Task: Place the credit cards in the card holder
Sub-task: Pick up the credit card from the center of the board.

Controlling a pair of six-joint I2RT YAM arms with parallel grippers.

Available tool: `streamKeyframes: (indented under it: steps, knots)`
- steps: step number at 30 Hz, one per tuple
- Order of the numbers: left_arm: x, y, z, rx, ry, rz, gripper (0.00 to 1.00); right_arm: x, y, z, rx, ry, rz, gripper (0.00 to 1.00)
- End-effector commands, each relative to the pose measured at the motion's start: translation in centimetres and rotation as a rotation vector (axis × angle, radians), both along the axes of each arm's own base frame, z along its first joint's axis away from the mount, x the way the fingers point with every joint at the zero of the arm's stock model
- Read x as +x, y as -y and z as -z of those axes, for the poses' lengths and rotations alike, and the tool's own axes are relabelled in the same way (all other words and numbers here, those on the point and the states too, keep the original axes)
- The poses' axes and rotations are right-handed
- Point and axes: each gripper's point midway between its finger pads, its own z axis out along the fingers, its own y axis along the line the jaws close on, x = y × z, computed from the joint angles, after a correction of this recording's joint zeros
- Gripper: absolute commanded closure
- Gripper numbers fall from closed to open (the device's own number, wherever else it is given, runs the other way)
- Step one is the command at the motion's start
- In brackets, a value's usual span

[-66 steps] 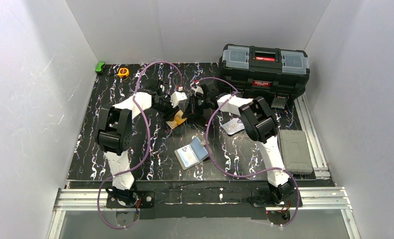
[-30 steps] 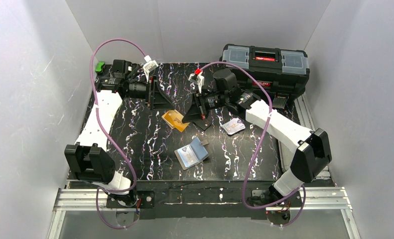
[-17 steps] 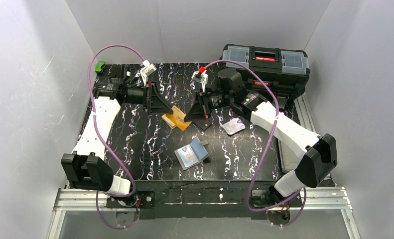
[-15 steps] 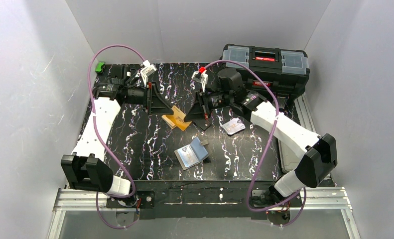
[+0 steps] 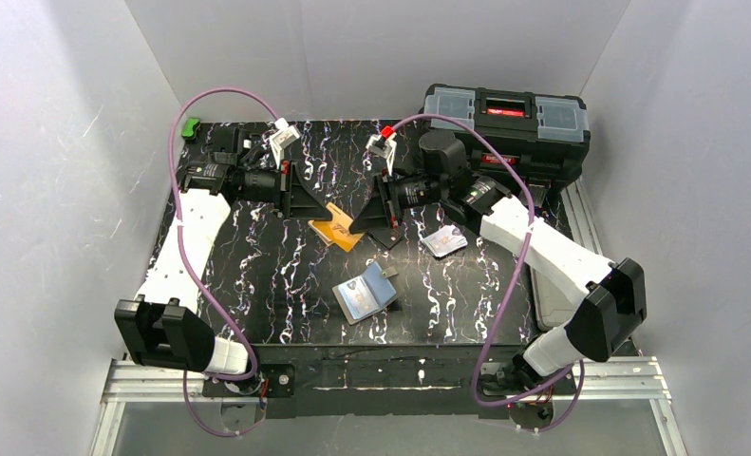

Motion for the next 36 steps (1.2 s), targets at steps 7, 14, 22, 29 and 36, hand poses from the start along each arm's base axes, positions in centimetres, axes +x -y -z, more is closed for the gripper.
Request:
streamKeyframes:
  steps: [7, 14, 22, 29, 36]
  knots:
    - [-2.6, 0.5, -2.1, -0.052, -0.017, 0.062, 1.0, -1.5, 0.1, -4.5, 0.121, 0.128, -0.123, 0.6]
    - [-2.8, 0.6, -2.3, -0.051, -0.014, 0.065, 1.0, -1.7, -0.7, -5.2, 0.145, 0.103, -0.189, 0.71]
    - [-2.5, 0.7, -2.1, -0.047, -0.019, 0.064, 1.0, -2.4, -1.3, -3.8, 0.107, 0.073, -0.21, 0.76]
    - [-2.5, 0.6, -1.9, -0.025, 0.007, 0.049, 0.99, -1.7, -1.0, -3.4, 0.068, 0.101, -0.125, 0.99]
    - [-2.8, -1.1, 3.6, 0.199, 0.161, 0.012, 0.48, 0.6, 1.6, 1.3, -0.208, 0.133, 0.145, 0.99]
